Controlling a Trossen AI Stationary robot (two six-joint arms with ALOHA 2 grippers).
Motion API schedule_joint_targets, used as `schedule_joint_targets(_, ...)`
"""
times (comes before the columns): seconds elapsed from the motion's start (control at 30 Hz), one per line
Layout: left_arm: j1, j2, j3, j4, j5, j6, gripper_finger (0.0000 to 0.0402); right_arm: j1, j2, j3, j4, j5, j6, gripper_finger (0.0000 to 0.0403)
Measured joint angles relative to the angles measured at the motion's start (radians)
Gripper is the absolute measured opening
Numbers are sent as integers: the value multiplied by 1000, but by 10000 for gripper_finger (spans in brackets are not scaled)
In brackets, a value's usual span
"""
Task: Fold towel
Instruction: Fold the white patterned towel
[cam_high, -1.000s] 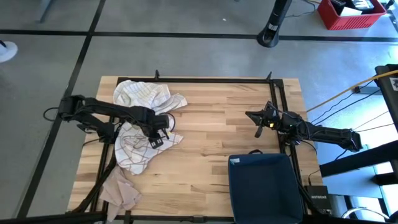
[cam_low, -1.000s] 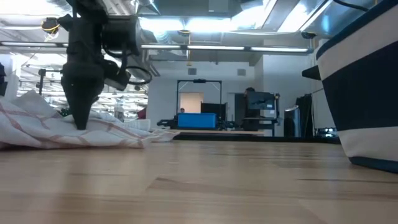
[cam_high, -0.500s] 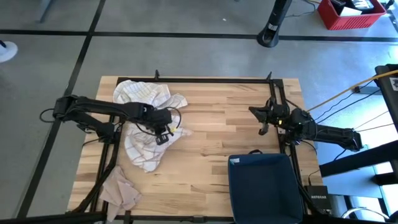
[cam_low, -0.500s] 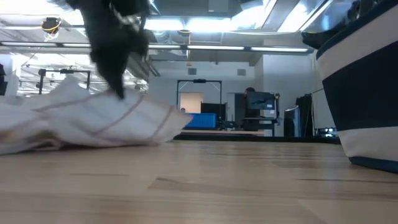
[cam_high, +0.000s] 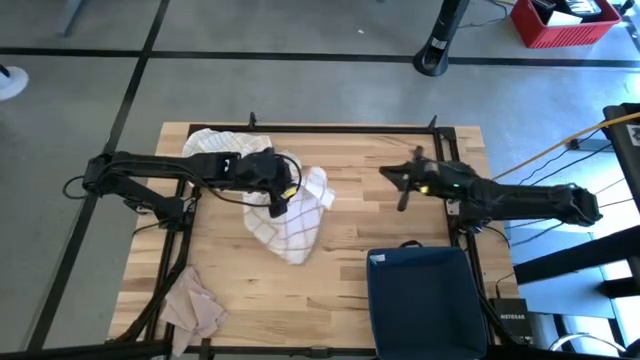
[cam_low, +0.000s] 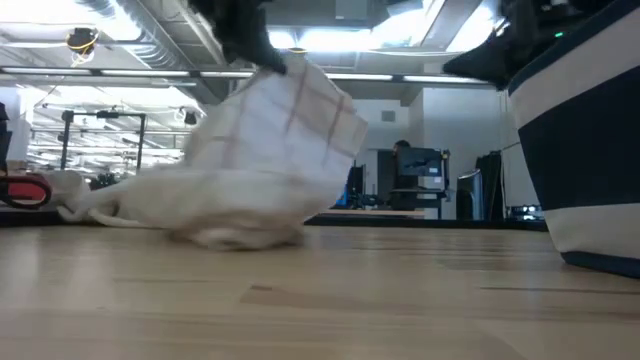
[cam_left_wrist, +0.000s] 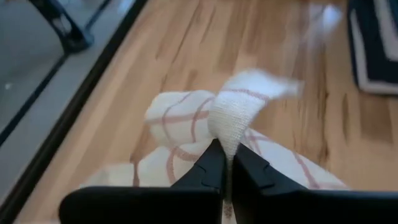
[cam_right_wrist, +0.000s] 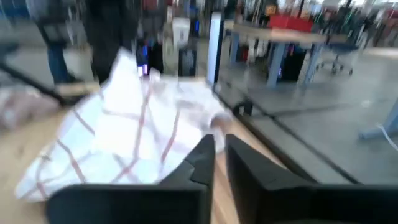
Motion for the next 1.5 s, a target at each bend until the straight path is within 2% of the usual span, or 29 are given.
schedule_joint_targets(0.2,1,0,0,91,-40,30,7,1,238,85,-40,-54,-133,134)
schedule_joint_targets(0.37,8,0,0,133,-56,30,7,1,385,118,-33,-60,-256,166)
schedule_joint_targets(0.6,14,0,0,187,-60,13,7,13,550,134,207,-49,-440,170)
schedule_joint_targets(0.67,14,0,0,207,-60,12,7,30,595,135,314,5,-511,170)
schedule_joint_targets(0.83,14,0,0,225,-63,12,7,79,697,134,456,105,-661,170)
schedule_joint_targets(1.0,14,0,0,244,-64,10,8,122,801,133,647,256,-774,170)
schedule_joint_targets(1.1,14,0,0,258,-64,10,8,128,853,135,773,272,-816,170)
schedule_joint_targets(1.3,14,0,0,257,-64,10,8,127,918,204,745,272,-837,170)
schedule_joint_targets(1.5,14,0,0,253,-64,10,8,150,934,273,757,376,-873,170)
